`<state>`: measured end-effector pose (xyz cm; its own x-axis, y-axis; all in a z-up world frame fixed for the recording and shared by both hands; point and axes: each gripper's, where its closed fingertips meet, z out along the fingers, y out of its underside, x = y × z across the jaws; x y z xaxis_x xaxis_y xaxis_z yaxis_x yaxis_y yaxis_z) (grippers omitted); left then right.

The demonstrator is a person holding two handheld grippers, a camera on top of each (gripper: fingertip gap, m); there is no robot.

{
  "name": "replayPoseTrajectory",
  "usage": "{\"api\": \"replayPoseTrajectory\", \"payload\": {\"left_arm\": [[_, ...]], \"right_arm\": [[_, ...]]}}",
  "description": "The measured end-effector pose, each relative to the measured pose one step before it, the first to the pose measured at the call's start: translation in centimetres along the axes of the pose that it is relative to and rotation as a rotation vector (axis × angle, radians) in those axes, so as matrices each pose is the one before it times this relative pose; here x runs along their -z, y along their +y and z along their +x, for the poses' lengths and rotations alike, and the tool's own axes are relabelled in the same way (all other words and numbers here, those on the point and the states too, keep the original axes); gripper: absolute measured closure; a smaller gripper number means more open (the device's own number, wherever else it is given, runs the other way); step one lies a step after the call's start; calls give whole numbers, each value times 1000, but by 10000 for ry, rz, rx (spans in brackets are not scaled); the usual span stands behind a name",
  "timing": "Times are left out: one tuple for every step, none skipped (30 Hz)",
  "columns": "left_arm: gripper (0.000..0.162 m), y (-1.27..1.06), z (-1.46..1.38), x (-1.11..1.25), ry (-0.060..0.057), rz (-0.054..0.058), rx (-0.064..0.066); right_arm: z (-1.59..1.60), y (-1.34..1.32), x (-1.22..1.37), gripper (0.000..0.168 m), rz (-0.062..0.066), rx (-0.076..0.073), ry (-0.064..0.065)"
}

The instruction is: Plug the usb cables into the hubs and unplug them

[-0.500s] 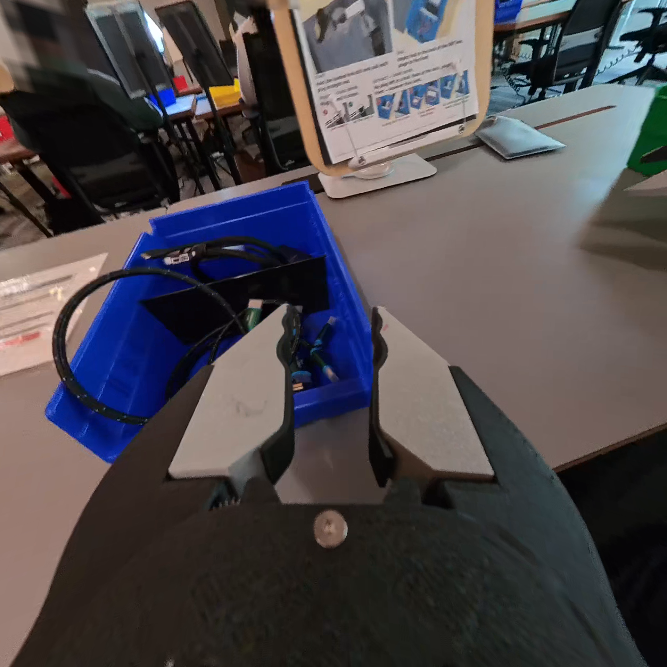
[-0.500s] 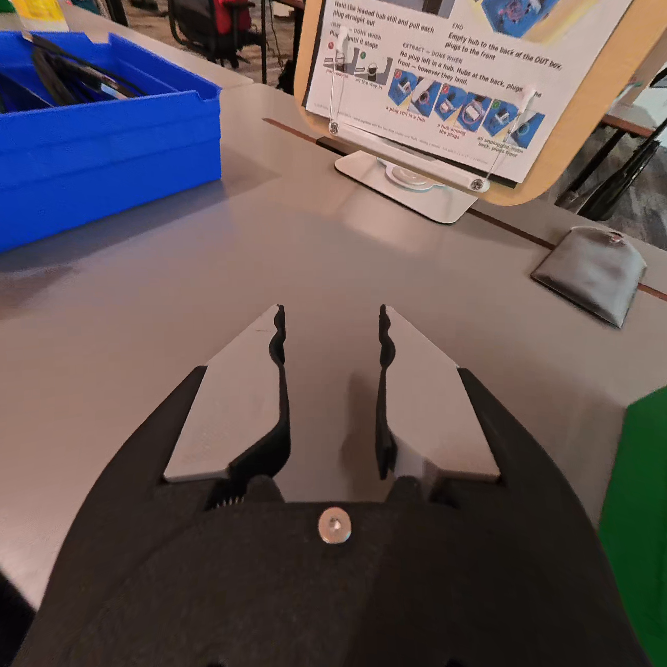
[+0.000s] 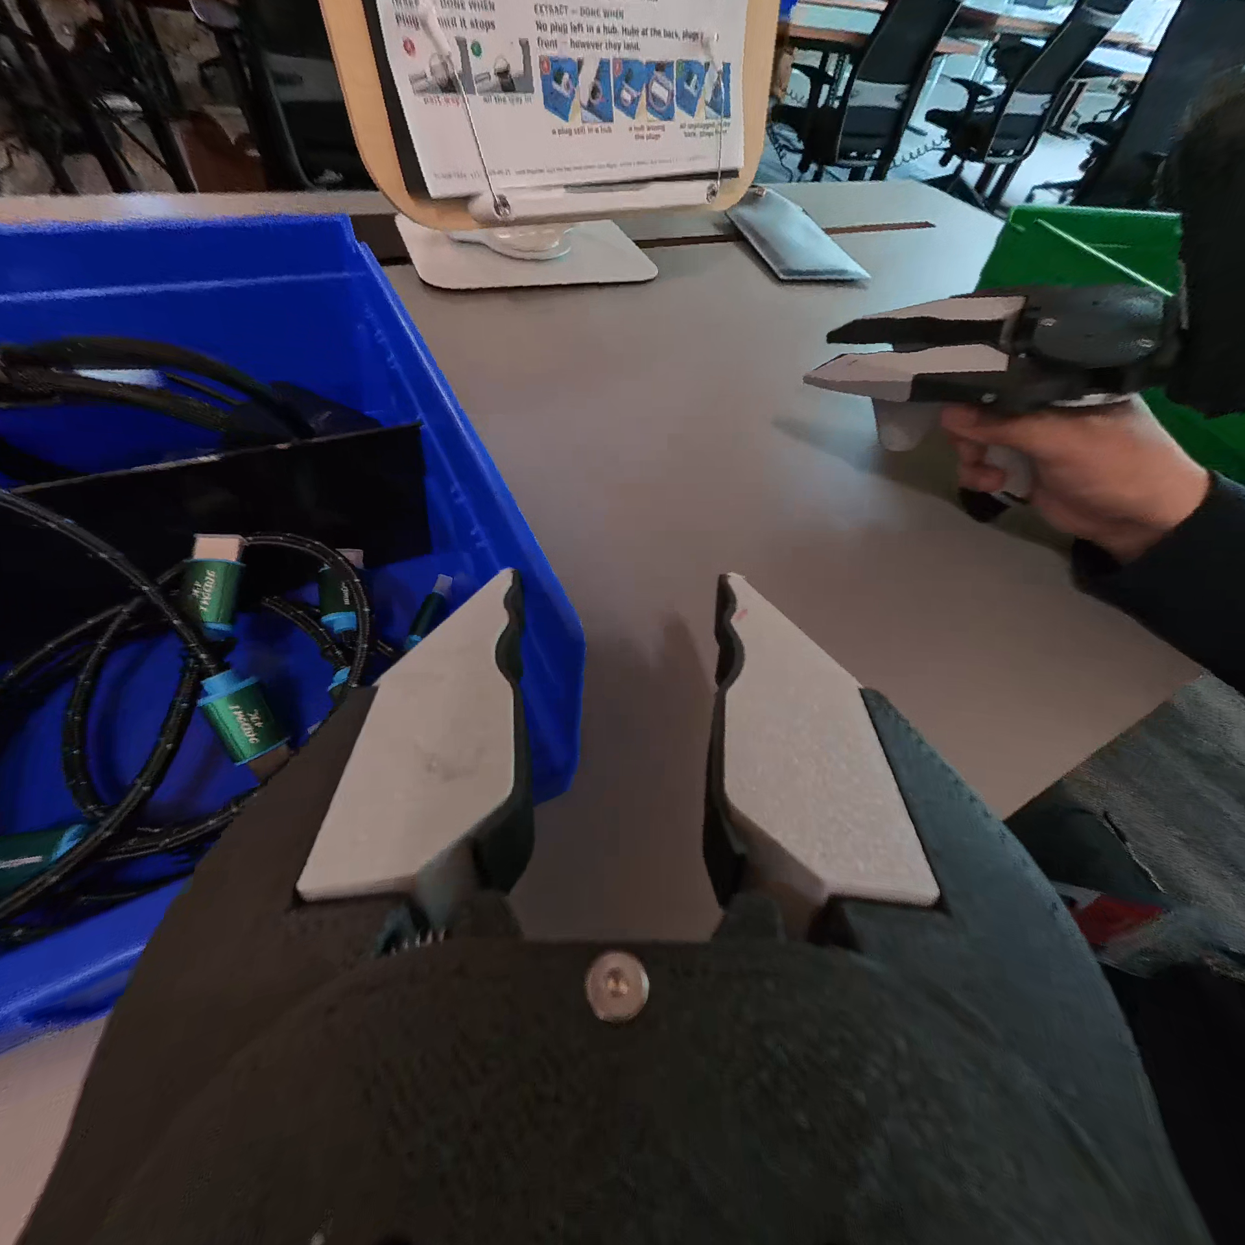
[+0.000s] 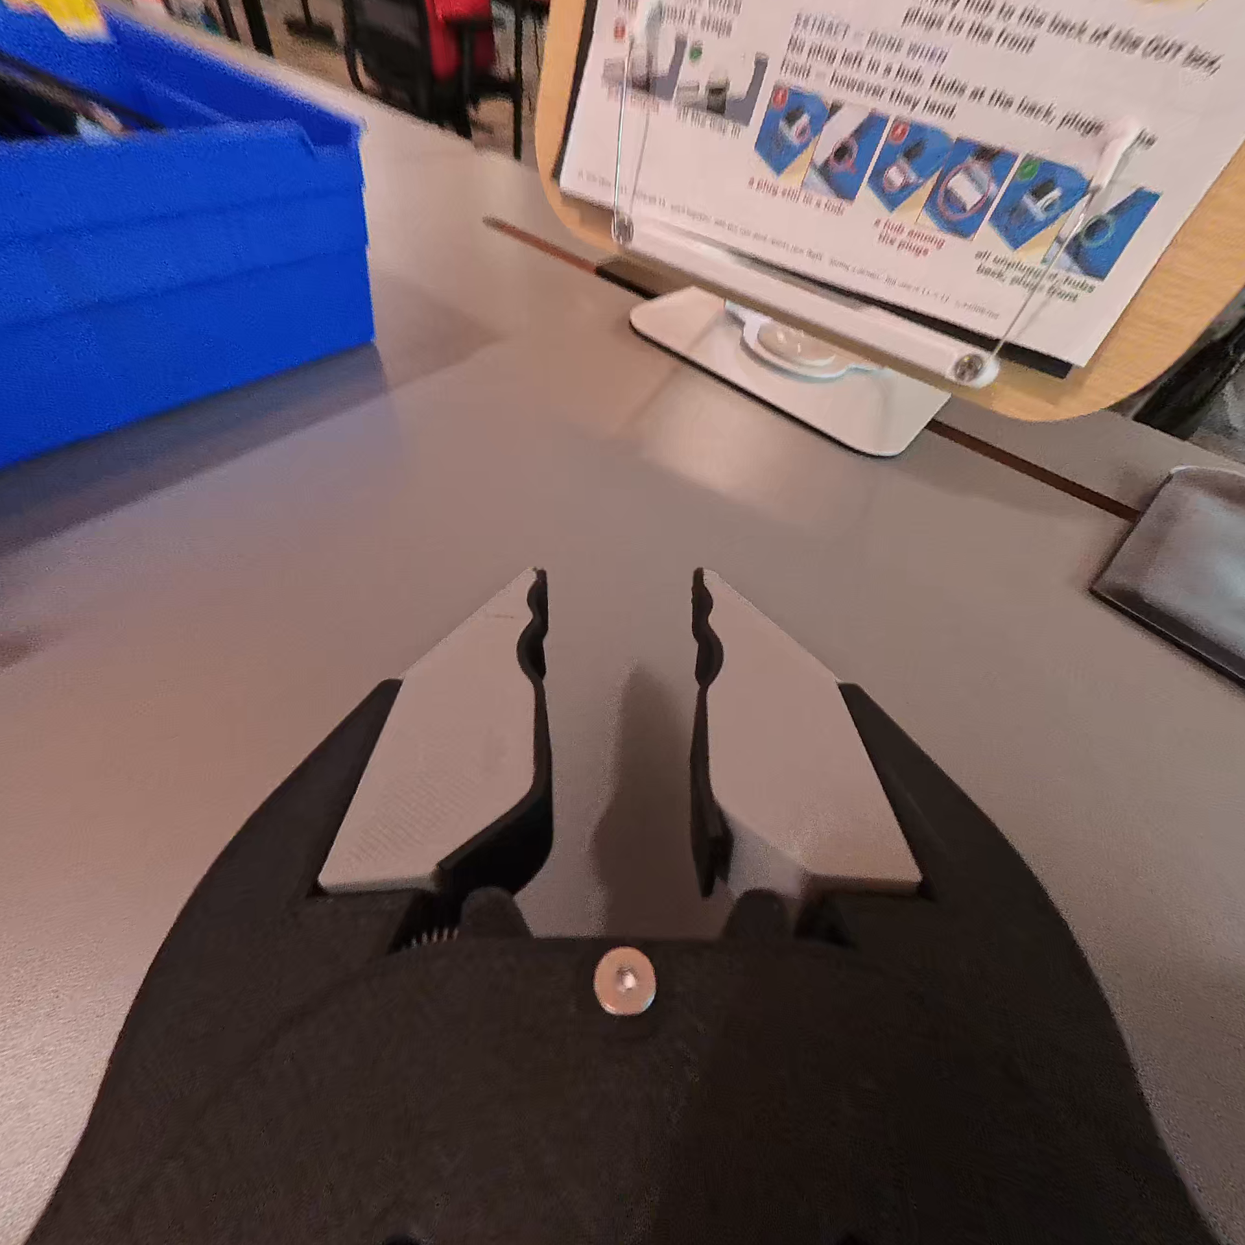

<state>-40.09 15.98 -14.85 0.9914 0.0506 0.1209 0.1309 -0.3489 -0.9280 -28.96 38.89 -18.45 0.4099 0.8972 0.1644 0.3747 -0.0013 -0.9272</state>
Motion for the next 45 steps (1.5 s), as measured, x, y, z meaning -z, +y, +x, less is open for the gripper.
{"api": "replayPoseTrajectory", "payload": {"left_arm": [[107, -471, -161, 424, -197, 169, -151], [107, -489, -378, 427, -293, 148, -153], [107, -507, -513, 394, -345, 151, -145], [107, -461, -503, 312, -314, 136, -129], [106, -406, -371, 217, -216, 98, -60], [106, -368, -174, 173, -107, 63, 30], [106, -363, 48, 174, -4, 61, 27], [107, -337, 141, 194, 21, 71, -40], [107, -261, 0, 186, -70, 38, -77], [107, -166, -86, 185, -104, -18, -92], [107, -133, -98, 219, -68, -38, -97], [107, -123, -138, 246, -39, -29, -97], [108, -117, -274, 261, -74, -11, -93], [108, -85, -432, 225, -120, -16, -72], [109, -30, -511, 175, -121, -33, -51], [110, -32, -499, 125, -85, -39, -31], [111, -101, -542, 101, -87, -18, -30], [112, -143, -541, 49, -86, -14, -73], [113, -110, -530, 7, -74, -59, -106], [114, -105, -504, -47, -66, -94, -108], [114, -138, -507, -74, -85, -82, -109], [114, -185, -488, -86, -98, -48, -122], [113, -252, -486, -116, -113, 1, -114], [113, -303, -456, -169, -103, 51, -98], [113, -300, -427, -235, -69, 66, -72], [113, -211, -383, -303, -37, 15, -44], [113, -115, -353, -350, -23, -31, -24], [113, -67, -282, -365, 6, -36, -22], [113, -34, -226, -354, 16, -34, -37], [113, -11, -197, -324, 28, -50, -54], [113, 10, -198, -299, 50, -70, -18], [113, 17, -11, -260, 196, -59, 37], [113, -53, 120, -236, 335, -18, 120], [113, -54, 89, -262, 345, -18, 168], [113, -28, -98, -297, 243, -52, 124], [113, 11, -317, -324, 97, -72, 27], [115, 9, -498, -337, -49, -70, -84], [120, -95, -747, -315, -219, -14, -144], [126, -284, -962, -284, -347, 90, -109], [129, -434, -890, -276, -301, 149, -47], [129, -490, -672, -300, -154, 152, 30], [129, -448, -405, -368, -10, 117, 85], [129, -389, -226, -436, 56, 82, 77], [128, -333, -111, -471, 60, 79, 33], [129, -312, -17, -479, 45, 108, 22]], "right_arm": [[-86, -446, 412, 127, 381, -176, -115], [-194, -350, 346, 121, 309, -101, -159], [-172, -232, 239, 117, 189, -31, -110], [-123, -97, 122, 114, 59, 14, -60], [-199, 11, 27, 111, -44, 23, -114], [-260, 59, -8, 108, -64, -29, -147], [-247, 143, -49, 108, -61, -80, -147], [-229, 218, -61, 106, -115, -92, -161], [-114, 207, -63, 105, -129, -97, -121], [35, 90, -15, 105, -49, -121, -61], [61, 2, 51, 108, 27, -158, -85], [10, -31, 54, 109, 44, -195, -151], [10, 16, 15, 110, 13, -213, -179], [3, 72, -35, 109, -39, -193, -166], [37, 106, -80, 107, -75, -151, -95], [69, 118, -89, 104, -88, -92, -23], [11, 112, -92, 103, -89, -24, -16], [-6, 114, -99, 102, -91, 17, 5], [54, 119, -99, 102, -96, 23, 61], [80, 133, -108, 101, -104, 18, 78], [56, 125, -109, 100, -109, 3, 49], [51, 137, -113, 100, -107, -24, 21], [43, 133, -101, 100, -102, -48, -7], [33, 121, -73, 100, -94, -63, -28], [64, 108, -54, 99, -78, -75, -23], [80, 74, -30, 99, -49, -78, -5], [36, 28, -4, 100, -14, -51, -15], [-36, -13, 25, 103, 12, 0, -26], [-8, -18, 28, 104, 24, 49, 27], [10, -37, 30, 104, 26, 88, 82], [-24, -30, 38, 104, 24, 124, 75], [-37, -35, 35, 104, 25, 141, 73], [-29, -30, 22, 105, 21, 134, 71], [-85, -7, 2, 106, -1, 110, 13], [-166, 32, -45, 107, -36, 96, -51], [-208, 69, -64, 108, -59, 118, -64], [-233, 41, -42, 111, -49, 179, -36], [-227, -21, -18, 112, -14, 251, 34], [-122, -50, 16, 113, 8, 296, 151], [-47, -31, 10, 114, 5, 320, 209], [-63, -38, -8, 115, -3, 324, 172], [-79, -30, -16, 115, -4, 268, 125], [-83, -15, 10, 116, -8, 182, 53], [-93, 9, 32, 118, -12, 93, -21], [-40, 34, 66, 122, -8, -1, -50]]}}
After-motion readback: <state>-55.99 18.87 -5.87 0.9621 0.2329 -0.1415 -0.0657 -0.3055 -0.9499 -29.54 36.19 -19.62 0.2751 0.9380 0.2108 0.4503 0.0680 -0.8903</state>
